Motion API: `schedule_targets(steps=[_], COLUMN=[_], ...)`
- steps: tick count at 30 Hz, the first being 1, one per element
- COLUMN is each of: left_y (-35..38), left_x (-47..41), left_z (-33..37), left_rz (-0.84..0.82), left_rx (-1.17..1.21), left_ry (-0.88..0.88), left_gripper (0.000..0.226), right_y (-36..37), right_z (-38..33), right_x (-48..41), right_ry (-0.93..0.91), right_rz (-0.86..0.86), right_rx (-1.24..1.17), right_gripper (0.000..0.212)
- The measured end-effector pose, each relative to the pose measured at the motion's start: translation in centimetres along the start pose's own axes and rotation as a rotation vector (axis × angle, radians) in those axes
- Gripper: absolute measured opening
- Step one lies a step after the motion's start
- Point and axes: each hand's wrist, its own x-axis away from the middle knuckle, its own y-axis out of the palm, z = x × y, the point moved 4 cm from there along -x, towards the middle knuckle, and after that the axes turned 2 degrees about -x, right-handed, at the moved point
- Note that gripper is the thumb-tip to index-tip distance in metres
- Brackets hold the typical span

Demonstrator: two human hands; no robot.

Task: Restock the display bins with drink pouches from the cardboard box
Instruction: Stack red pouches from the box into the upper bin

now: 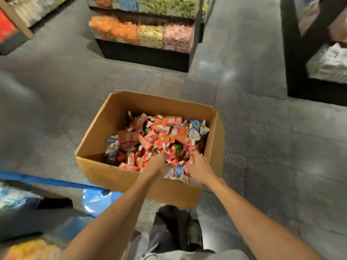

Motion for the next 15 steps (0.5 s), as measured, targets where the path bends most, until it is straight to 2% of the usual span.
schedule_targets(steps=[4, 8, 10, 12, 15], left_y=[1.2, 3.0, 3.6, 4.3, 5.4], left_x=[-6.3, -12.3, -14.4, -15.8, -17.4], left_z=[-2.5, -4.4, -4.7, -4.9, -5.5], left_rz=[-0.07, -0.161, -0.181, -0.219, -0.233], left_rx=[-0.099, -0.309, -0.524, -0.724, -0.872], left_ry=[0.045, 0.153, 0.305, 0.475, 0.633], left_gripper=[0.049, 0.06, 0.064, 0.062, 0.069], right_y=[3.1, 6.4, 6.7, 6.6, 7.2], right_z=[2.1, 5.7, 6.8, 7.2, 7.7], right_x=[-5.6, -9.8, -11.4, -12.1, -13.2], right_ry=[0.127, 0.337, 0.444, 0.61, 0.773], right_rz=[-0.044, -0.091, -0.004, 0.138, 0.189], right_rx=[0.143, 0.122, 0.11, 0.022, -0.06], right_gripper=[0.061, 0.062, 0.064, 0.079, 0.089])
